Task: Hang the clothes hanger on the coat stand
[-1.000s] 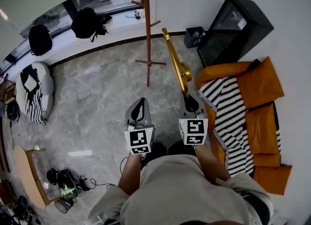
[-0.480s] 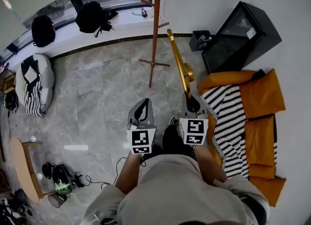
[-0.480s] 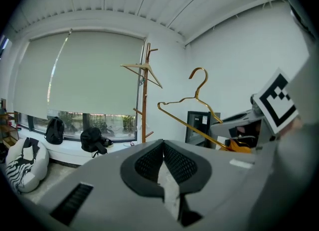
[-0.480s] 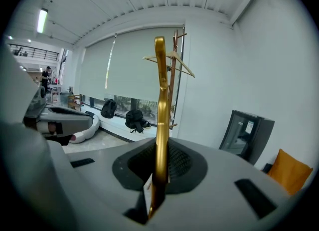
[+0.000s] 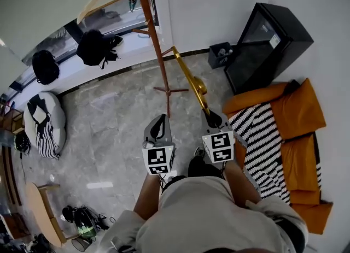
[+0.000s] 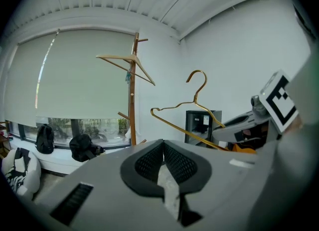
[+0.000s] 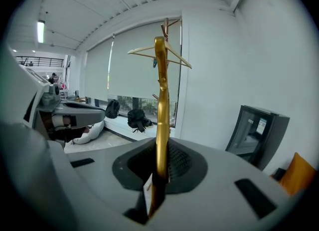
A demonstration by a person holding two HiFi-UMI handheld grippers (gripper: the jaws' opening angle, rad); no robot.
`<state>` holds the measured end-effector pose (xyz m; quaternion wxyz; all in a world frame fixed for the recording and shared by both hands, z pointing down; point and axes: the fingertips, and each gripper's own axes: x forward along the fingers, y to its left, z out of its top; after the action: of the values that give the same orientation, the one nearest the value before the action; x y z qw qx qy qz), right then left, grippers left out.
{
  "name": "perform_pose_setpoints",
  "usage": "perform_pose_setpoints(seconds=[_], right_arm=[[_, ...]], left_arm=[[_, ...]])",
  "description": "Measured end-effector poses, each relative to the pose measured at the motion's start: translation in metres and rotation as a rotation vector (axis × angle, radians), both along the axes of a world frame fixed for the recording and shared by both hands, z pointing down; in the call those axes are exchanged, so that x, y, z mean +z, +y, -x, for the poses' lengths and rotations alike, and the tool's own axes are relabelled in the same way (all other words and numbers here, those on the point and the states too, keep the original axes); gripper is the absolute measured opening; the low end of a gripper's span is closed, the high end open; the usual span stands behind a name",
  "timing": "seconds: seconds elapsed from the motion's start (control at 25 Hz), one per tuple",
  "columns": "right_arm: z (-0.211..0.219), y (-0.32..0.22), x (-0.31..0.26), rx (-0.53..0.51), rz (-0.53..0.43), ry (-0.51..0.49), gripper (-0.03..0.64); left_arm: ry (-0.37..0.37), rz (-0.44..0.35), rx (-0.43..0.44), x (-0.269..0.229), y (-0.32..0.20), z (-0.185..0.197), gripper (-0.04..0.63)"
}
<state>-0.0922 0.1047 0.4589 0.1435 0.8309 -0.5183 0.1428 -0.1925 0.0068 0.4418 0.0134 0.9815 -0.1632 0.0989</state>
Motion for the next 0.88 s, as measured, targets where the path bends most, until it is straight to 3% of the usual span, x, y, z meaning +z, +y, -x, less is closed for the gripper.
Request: perform_pose_setpoints(seconds=[0.24, 0.44, 0.68, 0.8, 0.88], right_arm=[[-0.060, 0.001, 0.007, -0.169, 0.024, -0.056, 0.021], [-0.107, 0.014, 0.015, -0.188, 0.022, -0.112, 0.021], [-0.133, 0.019, 0.031, -0.231, 0.052, -0.130, 0.021], [-0.138, 0.016, 0.038, -0.269, 0.074, -0.120, 0.021], [-0.140, 0.013, 0.044, -0.296, 0.104, -0.120, 0.021]], left_arm=[[-0.090, -0.062, 0.004, 0.001, -0.017, -0.070, 0.011], [-0.175, -0.139, -0.019, 0.002, -0.036, -0.103, 0.011], [-0.263, -0.200, -0.005, 0.018, -0.034, -0.133, 0.011], [-0.320, -0.268, -0.012, 0.030, -0.040, -0.145, 0.011], [-0.371, -0.353, -0.016, 0.034, -0.046, -0.153, 0.011]])
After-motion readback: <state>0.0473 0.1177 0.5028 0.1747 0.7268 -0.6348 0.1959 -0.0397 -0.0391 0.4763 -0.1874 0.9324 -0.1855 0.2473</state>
